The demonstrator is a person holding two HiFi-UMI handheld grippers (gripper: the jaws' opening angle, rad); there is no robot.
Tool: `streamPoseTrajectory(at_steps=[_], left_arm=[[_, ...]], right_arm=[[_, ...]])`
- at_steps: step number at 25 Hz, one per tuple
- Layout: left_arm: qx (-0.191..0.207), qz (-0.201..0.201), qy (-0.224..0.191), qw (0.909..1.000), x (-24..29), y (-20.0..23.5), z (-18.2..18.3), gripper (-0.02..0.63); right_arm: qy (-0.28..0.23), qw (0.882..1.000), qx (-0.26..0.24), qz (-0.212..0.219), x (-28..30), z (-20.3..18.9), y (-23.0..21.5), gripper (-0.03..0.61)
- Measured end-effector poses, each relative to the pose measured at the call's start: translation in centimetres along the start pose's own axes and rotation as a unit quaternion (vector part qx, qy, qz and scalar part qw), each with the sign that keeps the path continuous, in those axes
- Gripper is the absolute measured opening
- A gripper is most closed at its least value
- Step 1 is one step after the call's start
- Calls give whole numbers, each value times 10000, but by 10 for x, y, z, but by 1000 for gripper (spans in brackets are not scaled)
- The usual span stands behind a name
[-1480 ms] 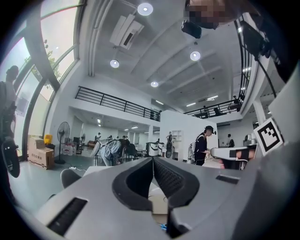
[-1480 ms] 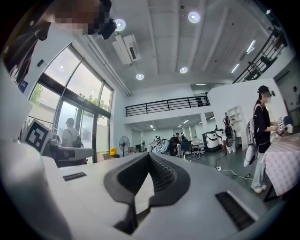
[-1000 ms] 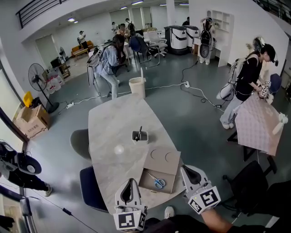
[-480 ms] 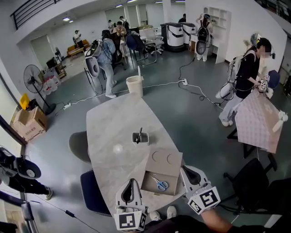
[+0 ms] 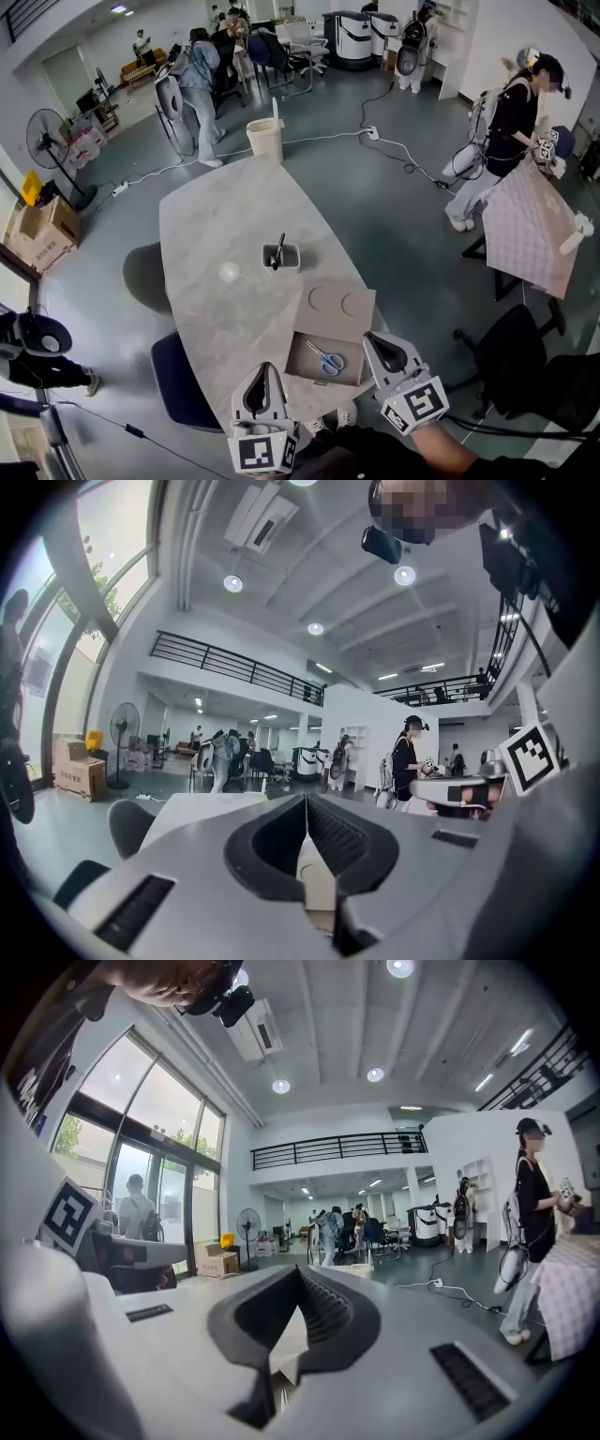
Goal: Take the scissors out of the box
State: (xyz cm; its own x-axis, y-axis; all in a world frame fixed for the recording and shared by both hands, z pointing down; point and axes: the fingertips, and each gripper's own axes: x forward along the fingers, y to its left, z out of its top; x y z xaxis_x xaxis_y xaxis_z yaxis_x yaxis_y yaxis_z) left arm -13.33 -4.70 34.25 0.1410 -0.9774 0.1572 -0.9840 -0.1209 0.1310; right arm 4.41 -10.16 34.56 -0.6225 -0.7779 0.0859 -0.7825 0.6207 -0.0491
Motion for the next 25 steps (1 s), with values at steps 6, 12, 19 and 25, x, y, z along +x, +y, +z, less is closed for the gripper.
streamPoseTrajectory(at_steps=[6,12,19,25], left_arm=[[-122,-5,314,9994,12,6,-39,17],[-238,-36,600,9979,26,12,-82,17],[-418,-69,911,9949,38,12,-139,17],[-497,-101,1203,9914,45,7,-181,17]], right_arm=[[534,9985,-39,78,10,-44,1,-4],[1018,9947,-50,151,22,-96,4,-4],[1625,9862,-82,317,28,-164,6,-4],[2131,9760,39,452,26,-213,14,-3]])
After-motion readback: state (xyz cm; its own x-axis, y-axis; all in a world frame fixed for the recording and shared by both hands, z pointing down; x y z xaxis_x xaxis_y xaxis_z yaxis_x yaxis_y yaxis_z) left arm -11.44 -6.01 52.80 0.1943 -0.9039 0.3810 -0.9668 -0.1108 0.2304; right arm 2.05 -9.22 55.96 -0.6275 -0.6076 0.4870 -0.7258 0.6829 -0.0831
